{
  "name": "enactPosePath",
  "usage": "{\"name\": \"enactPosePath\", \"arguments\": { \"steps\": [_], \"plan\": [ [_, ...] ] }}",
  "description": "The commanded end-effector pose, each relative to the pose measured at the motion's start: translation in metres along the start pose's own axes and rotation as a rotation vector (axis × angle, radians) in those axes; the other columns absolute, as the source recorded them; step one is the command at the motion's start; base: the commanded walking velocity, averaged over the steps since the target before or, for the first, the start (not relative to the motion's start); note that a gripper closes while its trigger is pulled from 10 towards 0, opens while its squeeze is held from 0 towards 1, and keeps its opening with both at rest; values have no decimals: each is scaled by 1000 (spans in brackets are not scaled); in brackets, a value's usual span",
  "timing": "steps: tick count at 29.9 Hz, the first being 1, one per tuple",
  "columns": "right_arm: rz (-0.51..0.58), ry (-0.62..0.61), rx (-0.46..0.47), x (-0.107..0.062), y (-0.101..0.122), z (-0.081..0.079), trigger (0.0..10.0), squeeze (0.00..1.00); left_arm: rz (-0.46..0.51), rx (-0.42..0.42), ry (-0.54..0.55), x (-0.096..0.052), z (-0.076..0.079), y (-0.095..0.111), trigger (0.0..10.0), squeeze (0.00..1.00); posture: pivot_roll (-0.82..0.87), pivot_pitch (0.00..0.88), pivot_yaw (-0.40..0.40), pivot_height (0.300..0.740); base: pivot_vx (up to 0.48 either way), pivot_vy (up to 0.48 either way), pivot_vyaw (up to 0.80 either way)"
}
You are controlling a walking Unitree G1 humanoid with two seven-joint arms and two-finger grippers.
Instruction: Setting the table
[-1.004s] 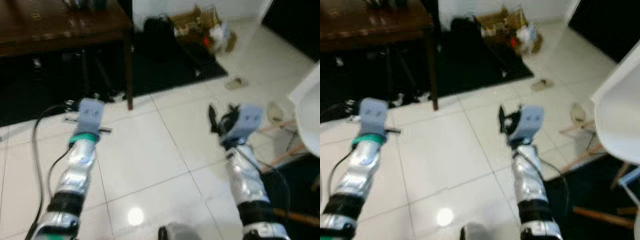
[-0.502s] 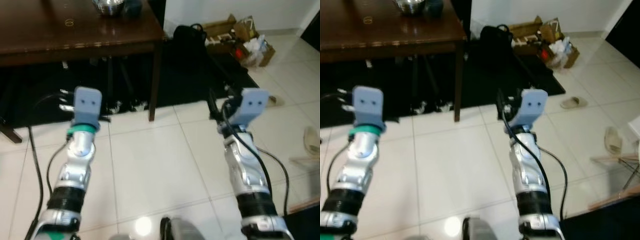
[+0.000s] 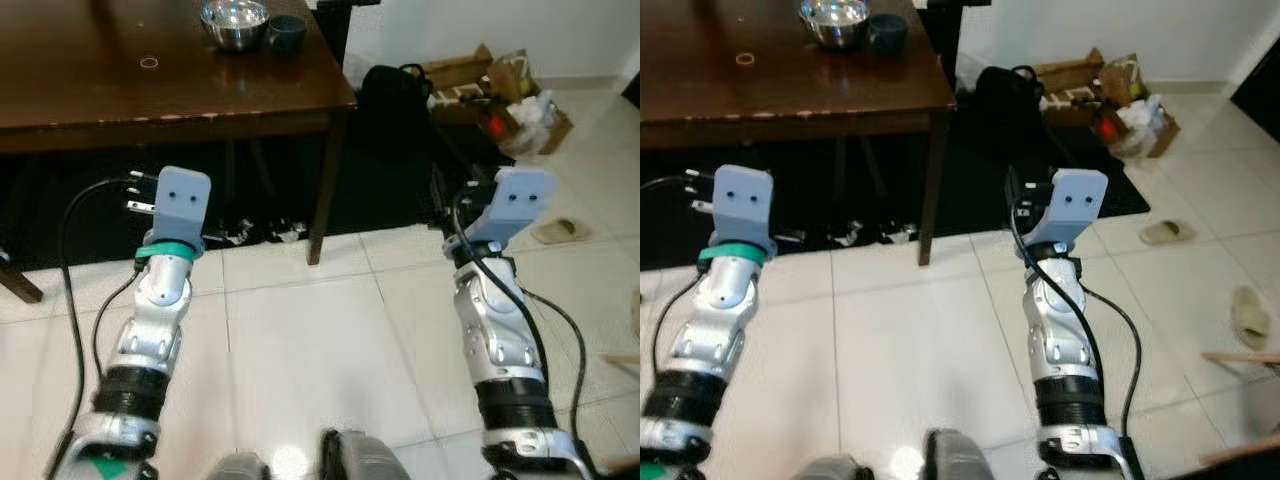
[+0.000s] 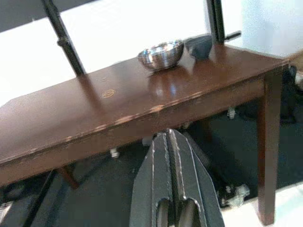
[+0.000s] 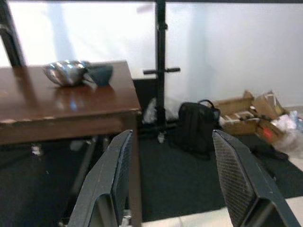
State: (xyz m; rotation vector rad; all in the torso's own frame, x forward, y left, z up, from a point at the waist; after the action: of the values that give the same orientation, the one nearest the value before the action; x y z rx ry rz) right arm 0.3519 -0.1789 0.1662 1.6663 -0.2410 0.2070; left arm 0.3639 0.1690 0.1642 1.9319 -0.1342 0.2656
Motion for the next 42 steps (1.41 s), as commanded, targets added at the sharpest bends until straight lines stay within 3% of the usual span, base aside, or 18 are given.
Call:
{"name": "enactPosePath", "arguments": {
  "steps": [1, 16, 24, 42],
  "plan": [
    [-16, -11, 4, -2, -4, 1, 10000, 0, 12, 12, -3, -1, -2, 1, 10000, 0, 2, 0, -4, 740, 465, 0, 0],
    [-31, -30, 16, -4, -6, 3, 10000, 0, 58, 0, -53, 5, 4, 16, 10000, 0, -7, 0, 9, 740, 468, 0, 0],
    [-35, -37, 18, -6, -7, 3, 10000, 0, 84, -11, -125, 7, 19, 23, 10000, 0, -20, 0, 23, 740, 466, 0, 0],
    [-29, -20, 18, -5, -4, -1, 10000, 0, 84, -16, -135, 8, 19, 23, 10000, 0, -19, 0, 23, 740, 468, 0, 0]
  ]
}}
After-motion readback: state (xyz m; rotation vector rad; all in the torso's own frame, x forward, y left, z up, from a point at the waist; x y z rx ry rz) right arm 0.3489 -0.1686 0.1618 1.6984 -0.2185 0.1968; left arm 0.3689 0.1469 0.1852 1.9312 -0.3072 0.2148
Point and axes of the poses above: a point about 5 cm out from each wrist's last joint towards the gripper, its own x axis pointing out of the wrist towards the gripper, its own y axis along the axis of the wrist's last joint, z = x × y, the point moved 3 cm from there along x, pointing out of the wrist towards the gripper, and after that the axes turned 3 degrees about x, right-handed, at the moved point
